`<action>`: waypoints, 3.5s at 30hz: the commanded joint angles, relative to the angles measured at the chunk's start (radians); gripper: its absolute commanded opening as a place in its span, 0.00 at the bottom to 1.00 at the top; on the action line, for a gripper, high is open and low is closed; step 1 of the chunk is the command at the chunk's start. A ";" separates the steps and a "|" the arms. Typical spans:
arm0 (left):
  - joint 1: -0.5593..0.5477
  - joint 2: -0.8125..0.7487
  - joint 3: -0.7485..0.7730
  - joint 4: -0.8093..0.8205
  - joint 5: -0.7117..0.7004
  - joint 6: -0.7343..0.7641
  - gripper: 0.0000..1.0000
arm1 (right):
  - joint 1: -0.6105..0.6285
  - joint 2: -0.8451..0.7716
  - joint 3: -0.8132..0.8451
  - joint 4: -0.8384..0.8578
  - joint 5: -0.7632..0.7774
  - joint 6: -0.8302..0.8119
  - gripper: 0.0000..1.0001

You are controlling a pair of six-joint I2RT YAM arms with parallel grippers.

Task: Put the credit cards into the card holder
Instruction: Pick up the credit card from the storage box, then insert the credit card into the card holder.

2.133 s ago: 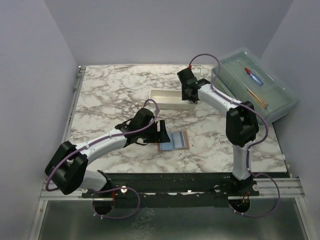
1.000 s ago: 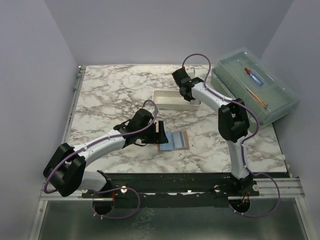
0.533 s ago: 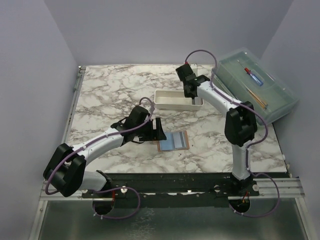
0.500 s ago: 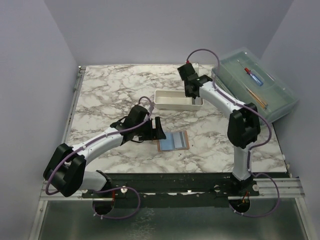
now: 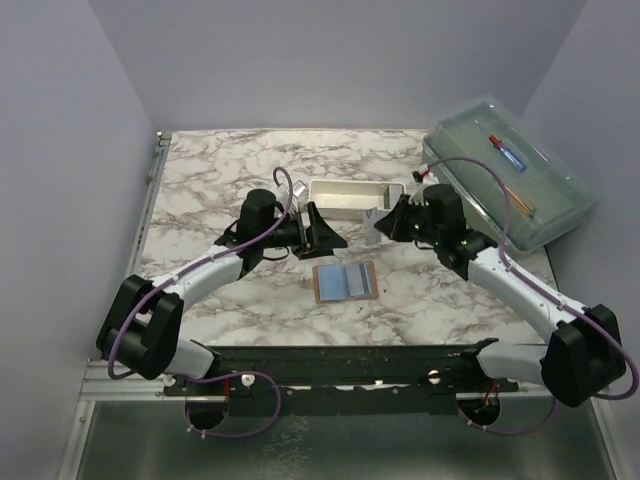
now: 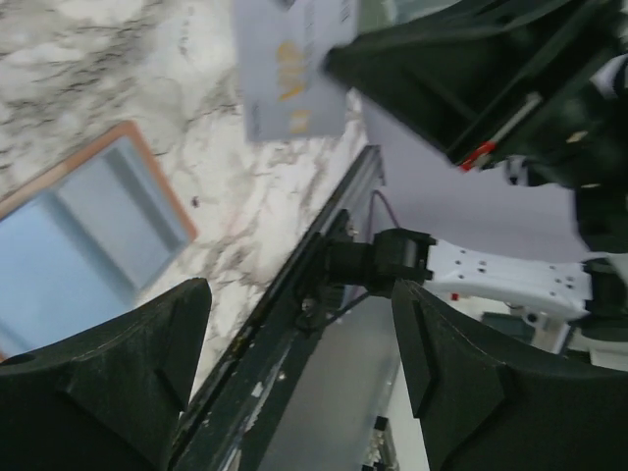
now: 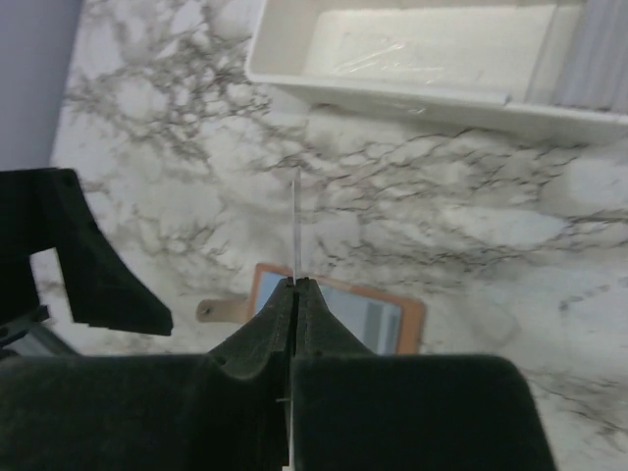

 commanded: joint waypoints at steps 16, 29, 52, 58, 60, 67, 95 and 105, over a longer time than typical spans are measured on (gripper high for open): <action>-0.023 0.096 -0.151 0.642 0.053 -0.437 0.60 | -0.019 -0.162 -0.529 0.863 -0.472 0.578 0.00; -0.025 0.182 -0.206 0.529 0.040 -0.344 0.00 | -0.018 -0.063 -0.438 0.426 -0.381 0.355 0.34; -0.046 0.352 -0.093 0.113 -0.021 -0.050 0.00 | -0.016 0.249 -0.377 0.291 -0.276 0.231 0.10; -0.047 0.383 -0.079 0.119 -0.015 -0.040 0.00 | -0.016 0.256 -0.380 0.299 -0.275 0.232 0.09; -0.047 0.386 -0.074 0.125 -0.016 -0.039 0.00 | -0.016 0.264 -0.378 0.299 -0.277 0.233 0.07; -0.054 0.307 -0.086 0.121 -0.049 -0.035 0.00 | -0.016 0.276 -0.381 0.302 -0.272 0.230 0.05; -0.066 0.416 -0.015 0.109 -0.014 -0.007 0.00 | -0.016 0.284 -0.384 0.307 -0.275 0.229 0.03; -0.066 0.448 0.035 0.060 -0.043 0.041 0.00 | -0.017 0.305 -0.393 0.328 -0.279 0.227 0.01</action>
